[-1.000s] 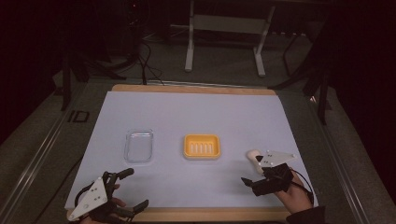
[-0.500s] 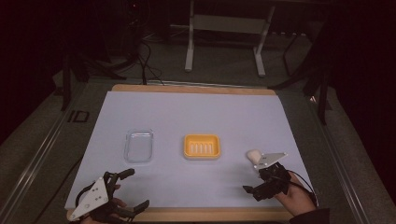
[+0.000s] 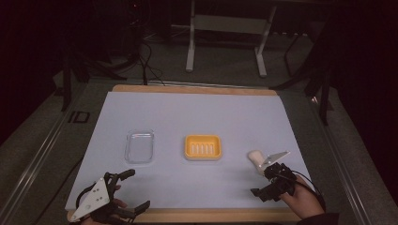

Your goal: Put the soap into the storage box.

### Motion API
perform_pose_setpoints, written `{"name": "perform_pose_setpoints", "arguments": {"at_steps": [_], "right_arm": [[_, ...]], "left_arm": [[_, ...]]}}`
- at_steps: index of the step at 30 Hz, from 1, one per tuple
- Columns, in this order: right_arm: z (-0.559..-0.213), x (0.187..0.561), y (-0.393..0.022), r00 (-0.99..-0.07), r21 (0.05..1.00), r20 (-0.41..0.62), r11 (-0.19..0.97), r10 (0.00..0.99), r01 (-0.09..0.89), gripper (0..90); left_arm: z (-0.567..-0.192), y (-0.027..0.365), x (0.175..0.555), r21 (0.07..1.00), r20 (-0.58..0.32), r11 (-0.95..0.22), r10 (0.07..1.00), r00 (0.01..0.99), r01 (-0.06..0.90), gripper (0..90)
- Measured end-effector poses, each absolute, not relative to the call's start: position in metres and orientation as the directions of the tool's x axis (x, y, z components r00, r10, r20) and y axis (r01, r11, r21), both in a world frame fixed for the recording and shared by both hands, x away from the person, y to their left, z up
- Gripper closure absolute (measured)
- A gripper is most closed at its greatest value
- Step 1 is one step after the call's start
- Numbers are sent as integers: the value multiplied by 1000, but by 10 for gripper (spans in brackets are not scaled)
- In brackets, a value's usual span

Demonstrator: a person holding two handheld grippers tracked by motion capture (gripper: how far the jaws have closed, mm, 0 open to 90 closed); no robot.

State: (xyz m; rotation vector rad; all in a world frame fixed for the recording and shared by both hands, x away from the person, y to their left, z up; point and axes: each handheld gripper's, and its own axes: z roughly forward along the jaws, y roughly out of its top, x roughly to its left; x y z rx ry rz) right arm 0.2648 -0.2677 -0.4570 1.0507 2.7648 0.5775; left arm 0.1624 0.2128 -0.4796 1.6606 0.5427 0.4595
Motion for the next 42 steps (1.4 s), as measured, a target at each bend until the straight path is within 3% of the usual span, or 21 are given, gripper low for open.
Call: {"name": "perform_pose_setpoints", "arguments": {"at_steps": [28,42], "right_arm": [[-468,282,-280,-652,118,-10,649,758,752,128],[-474,299,-286,-587,71,8,586,809,808,139]], "left_arm": [[-479,213,163,988,-8,-120,587,810,97,1],[-480,213,163,987,-6,-125,586,810,98,0]]}}
